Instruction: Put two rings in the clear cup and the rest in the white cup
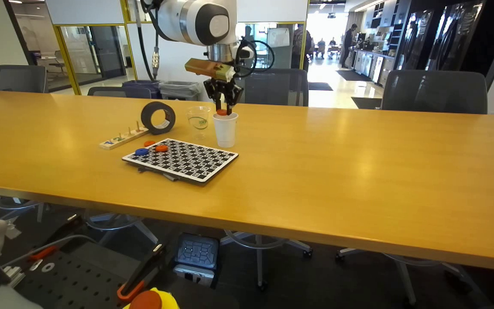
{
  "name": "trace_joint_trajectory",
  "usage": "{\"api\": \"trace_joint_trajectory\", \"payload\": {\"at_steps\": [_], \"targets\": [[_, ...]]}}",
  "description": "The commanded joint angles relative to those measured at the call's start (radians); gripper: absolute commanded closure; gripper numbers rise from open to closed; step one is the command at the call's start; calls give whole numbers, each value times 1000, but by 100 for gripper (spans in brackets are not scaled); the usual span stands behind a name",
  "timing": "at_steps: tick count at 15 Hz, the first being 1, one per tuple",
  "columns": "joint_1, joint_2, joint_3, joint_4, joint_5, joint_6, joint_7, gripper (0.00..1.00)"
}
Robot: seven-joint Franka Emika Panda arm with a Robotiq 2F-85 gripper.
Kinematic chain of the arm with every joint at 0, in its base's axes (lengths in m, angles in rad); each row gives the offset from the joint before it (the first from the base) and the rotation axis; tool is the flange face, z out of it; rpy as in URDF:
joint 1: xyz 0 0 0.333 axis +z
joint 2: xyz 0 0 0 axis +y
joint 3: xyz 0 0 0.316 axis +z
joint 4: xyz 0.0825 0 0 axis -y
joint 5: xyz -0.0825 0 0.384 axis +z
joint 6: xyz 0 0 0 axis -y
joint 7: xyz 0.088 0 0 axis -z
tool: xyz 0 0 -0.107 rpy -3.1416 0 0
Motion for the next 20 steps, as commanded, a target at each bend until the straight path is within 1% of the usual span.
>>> {"api": "trace_joint_trajectory", "payload": {"at_steps": [1,4,5,8,12,14,16,20], "targets": [[-7,14,9,38,8,-32,9,27],[1,-27,5,-10,3,-14,30,3],[5,-52,4,-38,2,-9,41,0],[23,-135,7,-139,3,-2,77,0],[57,-264,37,-328,13,21,116,0],[79,-303,57,-391,15,16,137,0],[103,-317,77,-426,16,3,163,0],[147,-273,108,-415,2,-16,241,0]]}}
